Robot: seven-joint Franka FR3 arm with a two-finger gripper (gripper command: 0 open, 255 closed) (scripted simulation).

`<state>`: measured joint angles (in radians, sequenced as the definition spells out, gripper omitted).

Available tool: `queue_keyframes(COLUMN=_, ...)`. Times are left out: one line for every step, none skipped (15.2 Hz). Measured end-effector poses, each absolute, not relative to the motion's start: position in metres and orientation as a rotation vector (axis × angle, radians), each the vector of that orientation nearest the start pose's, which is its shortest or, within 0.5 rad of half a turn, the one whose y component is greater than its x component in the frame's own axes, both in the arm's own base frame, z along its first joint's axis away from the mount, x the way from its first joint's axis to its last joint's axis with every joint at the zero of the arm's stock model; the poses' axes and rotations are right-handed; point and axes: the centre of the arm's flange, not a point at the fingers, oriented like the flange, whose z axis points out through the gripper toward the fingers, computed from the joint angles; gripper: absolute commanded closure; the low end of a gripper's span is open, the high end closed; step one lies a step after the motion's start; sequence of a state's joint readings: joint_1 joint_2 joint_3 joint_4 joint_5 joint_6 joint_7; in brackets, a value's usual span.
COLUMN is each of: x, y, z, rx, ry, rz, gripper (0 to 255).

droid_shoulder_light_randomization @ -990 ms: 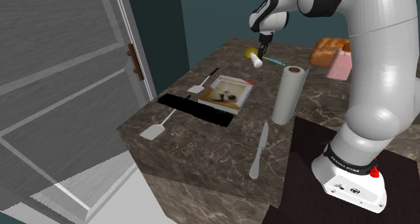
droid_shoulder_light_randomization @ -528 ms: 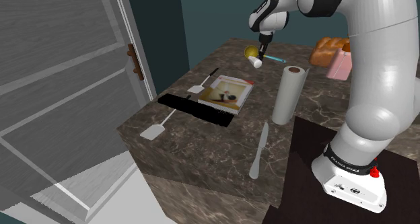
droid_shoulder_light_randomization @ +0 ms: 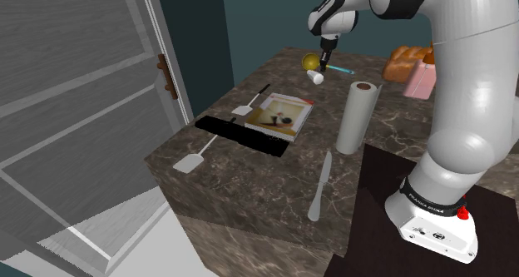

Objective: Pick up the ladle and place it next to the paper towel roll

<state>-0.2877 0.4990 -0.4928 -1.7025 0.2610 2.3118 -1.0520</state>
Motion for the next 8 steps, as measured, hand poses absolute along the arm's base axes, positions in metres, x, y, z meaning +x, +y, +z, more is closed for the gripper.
queue_keyframes(x=0.514, y=-0.448, z=0.353, rx=-3.275, ry=-0.3, rz=-0.158, gripper=255)
queue_keyframes(x=0.513, y=-0.447, z=0.359, rx=-3.275, ry=-0.3, rz=-0.158, gripper=255)
queue_keyframes(x=0.514, y=-0.448, z=0.363, rx=-3.275, ry=-0.3, rz=-0.158, gripper=255)
queue_keyframes(x=0.514, y=-0.448, z=0.369, rx=-3.275, ry=-0.3, rz=-0.157, gripper=255)
queue_keyframes(x=0.514, y=-0.447, z=0.375, rx=-3.275, ry=-0.3, rz=-0.157, gripper=255)
queue_keyframes(x=0.514, y=-0.447, z=0.381, rx=-3.275, ry=-0.3, rz=-0.158, gripper=255)
queue_keyframes(x=0.513, y=-0.446, z=0.385, rx=-3.275, ry=-0.3, rz=-0.158, gripper=255)
queue_keyframes(x=0.514, y=-0.446, z=0.391, rx=-3.275, ry=-0.3, rz=-0.158, gripper=255)
